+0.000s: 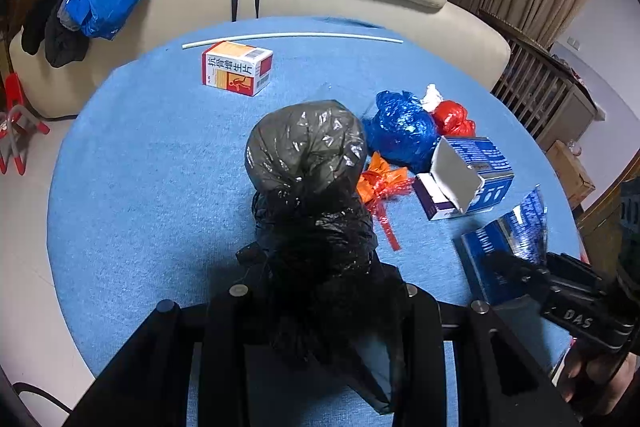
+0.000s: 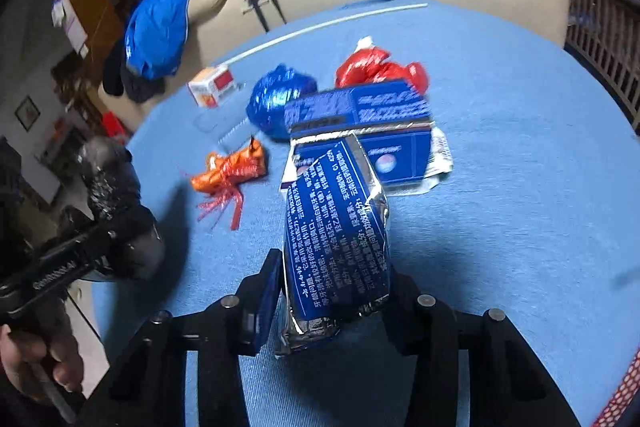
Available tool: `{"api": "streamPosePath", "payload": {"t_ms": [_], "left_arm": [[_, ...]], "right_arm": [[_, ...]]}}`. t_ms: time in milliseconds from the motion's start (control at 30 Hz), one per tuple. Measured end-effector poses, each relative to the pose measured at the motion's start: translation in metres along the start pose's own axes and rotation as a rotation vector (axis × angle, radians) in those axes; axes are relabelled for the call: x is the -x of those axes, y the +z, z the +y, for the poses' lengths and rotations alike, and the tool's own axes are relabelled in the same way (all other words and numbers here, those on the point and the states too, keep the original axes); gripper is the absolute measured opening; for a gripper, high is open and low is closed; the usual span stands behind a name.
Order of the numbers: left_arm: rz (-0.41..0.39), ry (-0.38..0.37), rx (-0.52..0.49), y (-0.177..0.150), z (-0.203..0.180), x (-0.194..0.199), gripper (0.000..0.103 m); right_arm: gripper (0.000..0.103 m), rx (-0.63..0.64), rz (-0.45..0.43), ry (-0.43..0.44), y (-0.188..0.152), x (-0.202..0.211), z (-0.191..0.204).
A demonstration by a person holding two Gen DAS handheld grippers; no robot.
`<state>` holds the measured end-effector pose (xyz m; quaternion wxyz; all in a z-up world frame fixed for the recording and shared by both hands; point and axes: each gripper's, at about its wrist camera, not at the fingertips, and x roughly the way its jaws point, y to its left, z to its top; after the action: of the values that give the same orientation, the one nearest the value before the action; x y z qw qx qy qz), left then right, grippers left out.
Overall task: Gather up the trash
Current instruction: 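Grasp the blue-and-silver snack packet with the right tool while the left holds the black bag, then carry both items to the red wastebasket and release them from both tools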
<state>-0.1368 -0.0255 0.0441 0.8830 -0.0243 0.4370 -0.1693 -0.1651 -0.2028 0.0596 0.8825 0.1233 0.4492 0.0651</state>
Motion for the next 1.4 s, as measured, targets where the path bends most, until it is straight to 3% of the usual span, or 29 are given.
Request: {"api": "streamPosePath", "payload": {"t_ms": [300, 667, 1033, 1400], "left_arm": [[-0.019, -0.029, -0.045, 0.009, -0.024, 0.010, 0.037], [-0.033, -0.052, -0.150, 0.024, -0.082, 0.016, 0.037], [-0.052, -0.130, -0.309, 0.031, -0.171, 0.021, 0.037], [-0.022, -0.222, -0.430, 0.016, -0.246, 0.014, 0.037]], "right_arm": [[0.048, -0.121, -0.104, 0.032, 0.003, 0.051, -0.033], [0.048, -0.213, -0.174, -0.020, -0.009, 0.080, -0.073], [0.048, -0.351, -0.271, -0.114, -0.038, 0.141, -0.144], [0.048, -0.509, -0.276, -0.275, -0.094, 0.182, -0.233]]}}
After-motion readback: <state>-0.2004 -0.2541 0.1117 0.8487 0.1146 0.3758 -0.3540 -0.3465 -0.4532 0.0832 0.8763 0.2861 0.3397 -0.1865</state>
